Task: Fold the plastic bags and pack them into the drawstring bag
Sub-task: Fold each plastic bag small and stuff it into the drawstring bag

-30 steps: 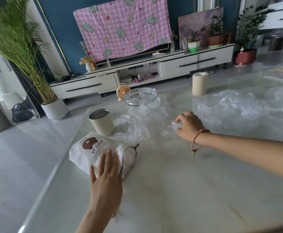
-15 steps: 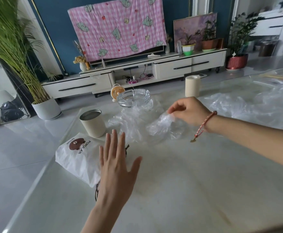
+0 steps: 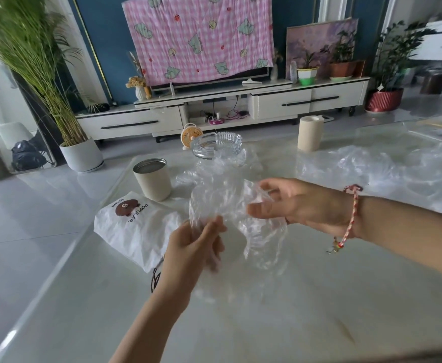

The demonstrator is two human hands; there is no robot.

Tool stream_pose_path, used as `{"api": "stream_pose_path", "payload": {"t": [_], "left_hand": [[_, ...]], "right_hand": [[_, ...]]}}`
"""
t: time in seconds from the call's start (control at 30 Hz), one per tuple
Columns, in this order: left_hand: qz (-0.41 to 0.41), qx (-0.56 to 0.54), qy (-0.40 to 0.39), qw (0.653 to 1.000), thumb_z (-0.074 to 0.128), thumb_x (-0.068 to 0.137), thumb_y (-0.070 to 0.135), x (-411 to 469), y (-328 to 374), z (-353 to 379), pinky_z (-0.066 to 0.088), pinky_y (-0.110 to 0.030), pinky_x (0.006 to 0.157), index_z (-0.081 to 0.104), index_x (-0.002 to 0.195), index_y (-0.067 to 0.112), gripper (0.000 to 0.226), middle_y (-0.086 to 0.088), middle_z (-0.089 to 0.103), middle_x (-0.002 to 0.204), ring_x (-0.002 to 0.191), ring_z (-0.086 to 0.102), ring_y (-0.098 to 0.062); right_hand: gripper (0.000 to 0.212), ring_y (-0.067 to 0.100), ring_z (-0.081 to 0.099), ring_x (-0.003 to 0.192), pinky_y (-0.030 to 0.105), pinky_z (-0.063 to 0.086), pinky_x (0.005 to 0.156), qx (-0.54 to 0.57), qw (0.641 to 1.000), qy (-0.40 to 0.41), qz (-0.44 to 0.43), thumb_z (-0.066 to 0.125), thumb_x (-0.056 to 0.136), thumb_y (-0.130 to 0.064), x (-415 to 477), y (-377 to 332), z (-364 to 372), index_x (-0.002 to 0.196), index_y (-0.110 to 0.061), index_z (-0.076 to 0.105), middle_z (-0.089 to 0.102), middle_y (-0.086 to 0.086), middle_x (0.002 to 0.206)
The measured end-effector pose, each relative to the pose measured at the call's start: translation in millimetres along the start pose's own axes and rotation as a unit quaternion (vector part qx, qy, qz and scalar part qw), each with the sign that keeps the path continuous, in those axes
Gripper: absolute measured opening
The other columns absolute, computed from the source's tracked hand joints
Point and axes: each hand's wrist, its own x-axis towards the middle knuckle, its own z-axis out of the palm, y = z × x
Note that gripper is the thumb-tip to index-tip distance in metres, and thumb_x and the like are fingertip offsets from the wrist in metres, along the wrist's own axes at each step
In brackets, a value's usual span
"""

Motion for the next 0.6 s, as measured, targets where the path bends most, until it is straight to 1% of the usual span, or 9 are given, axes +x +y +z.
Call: {"api": "stream_pose_path", "payload": {"t": [0.03,0.07,0.13,0.2,0.3,0.37,0.47,0.53,0.6], "left_hand": [[-0.006,0.001,-0.003,1.0,0.054,0.09,0.023,-1.7,2.2,0.7,0.032,-0.015,0.035,0.061,0.069,0.006,0.028,0.0,0.052,0.046,0.032,0.038,-0.008],[-0.011,0.007,-0.001,1.0,0.053,0.091,0.026,-3.6,2.0,1.5,0.029,-0.015,0.033,0.061,0.069,0.007,0.03,0.002,0.051,0.045,0.031,0.035,-0.007],[-0.023,0.03,0.024,0.999,0.049,0.093,0.031,-5.3,1.1,2.2,0.025,-0.014,0.033,0.061,0.066,0.01,0.037,0.005,0.049,0.042,0.031,0.031,-0.005],[-0.025,0.046,0.062,0.997,0.045,0.095,0.035,-4.1,-3.0,-0.3,0.025,-0.014,0.033,0.059,0.061,0.012,0.043,0.006,0.048,0.039,0.031,0.03,-0.004],[-0.024,0.101,0.092,0.99,0.047,0.095,0.035,4.9,-15.4,-7.6,0.028,-0.023,0.038,0.057,0.057,0.014,0.045,0.006,0.047,0.037,0.03,0.033,-0.003],[-0.03,0.183,0.088,0.979,0.048,0.095,0.035,11.1,-27.3,-15.4,0.028,-0.023,0.04,0.054,0.054,0.013,0.047,0.007,0.045,0.035,0.029,0.034,-0.004],[-0.02,0.336,0.038,0.941,0.05,0.094,0.037,18.5,-41.6,-19.4,0.038,-0.027,0.049,0.055,0.059,0.014,0.043,0.004,0.051,0.047,0.044,0.047,-0.013],[0.002,0.433,-0.006,0.901,0.049,0.094,0.041,16.3,-44.2,-15.6,0.043,-0.031,0.064,0.063,0.083,0.014,0.033,-0.001,0.065,0.073,0.071,0.059,-0.021],[0.075,0.489,0.022,0.869,0.049,0.094,0.039,8.4,-44.5,-8.9,0.041,-0.034,0.079,0.063,0.105,0.013,0.032,-0.005,0.065,0.099,0.096,0.058,-0.026]], "right_hand": [[0.067,0.013,0.063,0.095,0.029,0.049,0.085,0.016,1.0,-0.001,0.014,0.074,0.057,-0.035,2.7,4.3,3.6,0.116,-0.015,0.052,0.063,-0.001,0.108],[0.051,0.014,0.064,0.084,0.029,0.051,0.079,0.039,0.999,-0.001,0.027,0.076,0.063,-0.029,3.8,8.2,7.7,0.108,-0.011,0.058,0.067,0.0,0.095],[0.008,0.011,0.059,0.059,0.022,0.052,0.061,0.088,0.995,0.013,0.041,0.069,0.08,-0.012,6.2,12.4,14.1,0.084,-0.009,0.063,0.065,0.0,0.066],[0.011,0.006,0.053,0.046,0.018,0.048,0.049,0.099,0.993,0.054,0.035,0.062,0.087,-0.007,9.7,16.6,14.1,0.077,-0.011,0.061,0.061,-0.002,0.056],[0.006,0.009,0.052,0.043,0.017,0.042,0.042,0.065,0.992,0.098,0.033,0.057,0.09,-0.007,13.0,25.2,8.6,0.094,-0.003,0.061,0.062,0.0,0.056],[0.019,0.011,0.053,0.041,0.017,0.04,0.039,-0.035,0.994,0.092,0.056,0.054,0.09,-0.005,13.2,35.7,8.8,0.106,0.005,0.055,0.065,0.004,0.059],[0.022,0.009,0.054,0.039,0.019,0.04,0.037,-0.19,0.973,-0.002,0.131,0.048,0.09,0.0,6.5,51.9,8.9,0.111,0.006,0.046,0.066,0.004,0.064],[0.023,0.007,0.054,0.041,0.017,0.04,0.038,-0.291,0.939,-0.059,0.173,0.05,0.091,-0.007,-0.3,57.4,7.9,0.111,0.004,0.05,0.068,0.007,0.073],[0.034,0.011,0.058,0.058,0.02,0.045,0.05,-0.447,0.88,-0.04,0.156,0.052,0.092,-0.028,-11.0,54.8,6.2,0.116,-0.004,0.05,0.066,0.006,0.086]]}}
